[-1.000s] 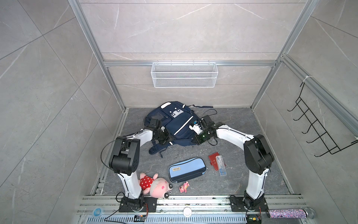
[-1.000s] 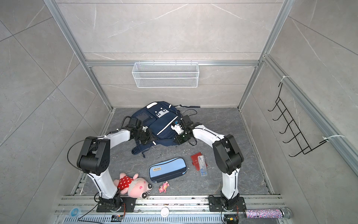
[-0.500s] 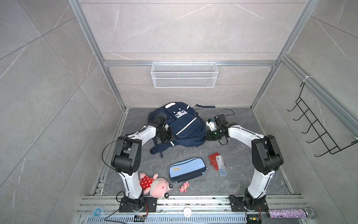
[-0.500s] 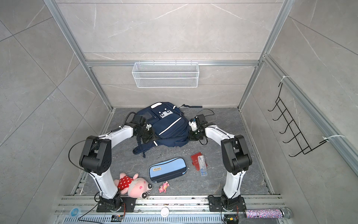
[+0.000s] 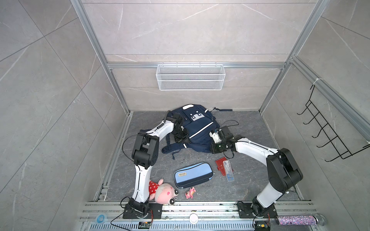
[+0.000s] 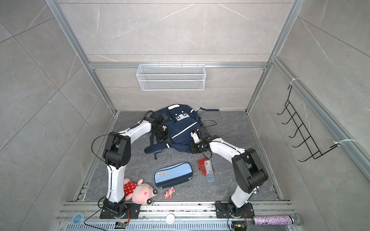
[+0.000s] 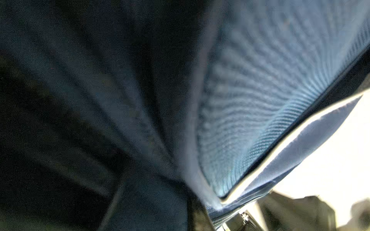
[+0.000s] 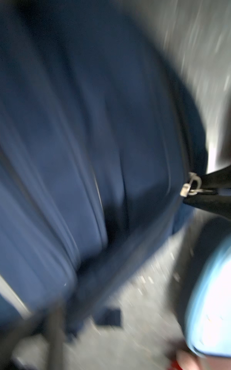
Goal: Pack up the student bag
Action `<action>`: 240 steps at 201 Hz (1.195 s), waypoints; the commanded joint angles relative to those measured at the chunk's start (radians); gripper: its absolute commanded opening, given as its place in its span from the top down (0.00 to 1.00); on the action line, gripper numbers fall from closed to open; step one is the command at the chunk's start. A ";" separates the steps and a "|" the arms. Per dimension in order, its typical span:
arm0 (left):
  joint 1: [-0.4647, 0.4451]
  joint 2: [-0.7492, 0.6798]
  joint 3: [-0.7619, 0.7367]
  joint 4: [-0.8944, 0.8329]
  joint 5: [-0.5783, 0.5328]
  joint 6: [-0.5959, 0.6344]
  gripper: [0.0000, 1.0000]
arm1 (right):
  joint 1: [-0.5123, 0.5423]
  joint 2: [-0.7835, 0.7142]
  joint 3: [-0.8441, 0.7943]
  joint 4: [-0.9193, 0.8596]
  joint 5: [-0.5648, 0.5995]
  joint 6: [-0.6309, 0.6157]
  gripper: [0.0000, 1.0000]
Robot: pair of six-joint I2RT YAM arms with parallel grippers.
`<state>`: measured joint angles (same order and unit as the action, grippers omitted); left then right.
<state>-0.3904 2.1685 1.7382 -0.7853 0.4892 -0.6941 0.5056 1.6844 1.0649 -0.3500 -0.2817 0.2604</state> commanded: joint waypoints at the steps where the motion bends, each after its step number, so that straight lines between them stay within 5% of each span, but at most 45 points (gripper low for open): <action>1: 0.075 0.044 0.127 0.274 -0.135 0.004 0.39 | 0.039 -0.014 -0.025 0.054 -0.107 0.085 1.00; 27: 0.075 -0.064 0.049 0.225 -0.190 0.047 0.01 | 0.051 0.006 0.028 0.065 -0.114 0.091 1.00; 82: 0.005 -0.387 -0.397 0.353 -0.056 -0.142 0.01 | 0.083 0.040 0.106 0.046 -0.114 0.059 1.00; 147: -0.107 -0.313 -0.458 0.485 0.020 -0.276 0.06 | 0.163 0.055 0.124 0.043 -0.126 0.050 1.00; 175: -0.108 -0.316 -0.535 0.571 0.028 -0.342 0.26 | 0.175 0.044 0.107 0.057 -0.125 0.063 1.00; 208: -0.108 -0.322 -0.596 0.627 0.023 -0.385 0.80 | 0.175 0.011 0.067 0.084 -0.119 0.083 1.00; 240: -0.093 -0.321 -0.625 0.666 0.023 -0.400 1.00 | 0.175 -0.022 0.041 0.073 -0.098 0.067 1.00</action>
<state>-0.4866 1.8473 1.1339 -0.2050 0.5179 -1.0691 0.6506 1.7321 1.1183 -0.2897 -0.3367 0.3374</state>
